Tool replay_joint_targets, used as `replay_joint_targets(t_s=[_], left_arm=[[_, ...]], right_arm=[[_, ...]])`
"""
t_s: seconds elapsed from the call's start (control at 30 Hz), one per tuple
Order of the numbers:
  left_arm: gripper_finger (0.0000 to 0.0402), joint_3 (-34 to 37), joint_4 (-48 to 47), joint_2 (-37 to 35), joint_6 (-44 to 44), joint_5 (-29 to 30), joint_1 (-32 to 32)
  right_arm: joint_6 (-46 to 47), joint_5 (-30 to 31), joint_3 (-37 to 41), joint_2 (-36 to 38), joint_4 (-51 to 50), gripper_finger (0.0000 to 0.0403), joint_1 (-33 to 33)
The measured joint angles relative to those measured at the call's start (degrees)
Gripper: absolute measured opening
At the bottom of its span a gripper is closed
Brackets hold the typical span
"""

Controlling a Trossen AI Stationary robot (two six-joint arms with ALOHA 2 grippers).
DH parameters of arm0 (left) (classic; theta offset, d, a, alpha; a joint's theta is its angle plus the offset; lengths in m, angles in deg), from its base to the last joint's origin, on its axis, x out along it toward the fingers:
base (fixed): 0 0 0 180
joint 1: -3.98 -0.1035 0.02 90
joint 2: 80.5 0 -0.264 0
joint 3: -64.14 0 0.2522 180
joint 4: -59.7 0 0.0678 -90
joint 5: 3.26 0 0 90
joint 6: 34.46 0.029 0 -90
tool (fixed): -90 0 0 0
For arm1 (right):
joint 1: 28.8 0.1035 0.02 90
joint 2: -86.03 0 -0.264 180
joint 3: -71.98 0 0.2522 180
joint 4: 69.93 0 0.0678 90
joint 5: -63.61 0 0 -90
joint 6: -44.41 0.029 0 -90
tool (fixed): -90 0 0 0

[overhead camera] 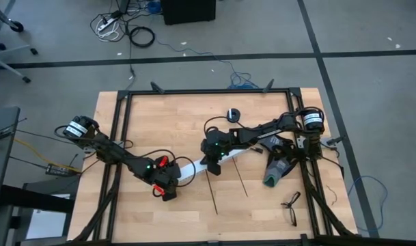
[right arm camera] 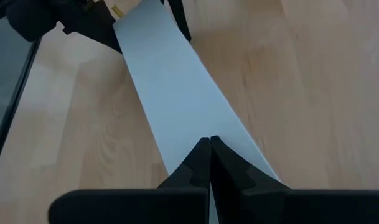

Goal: Ziptie cables
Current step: Close the white cable duct

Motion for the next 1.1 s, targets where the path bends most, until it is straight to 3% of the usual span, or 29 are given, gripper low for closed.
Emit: replay_joint_targets(t_s=[1.1], left_arm=[[0.0250, -0.04, -0.29, 0.00, -0.93, -0.62, -0.04]], right_arm=[[-4.08, -0.09, -0.12, 0.28, -5.16, 0.0000, 0.04]])
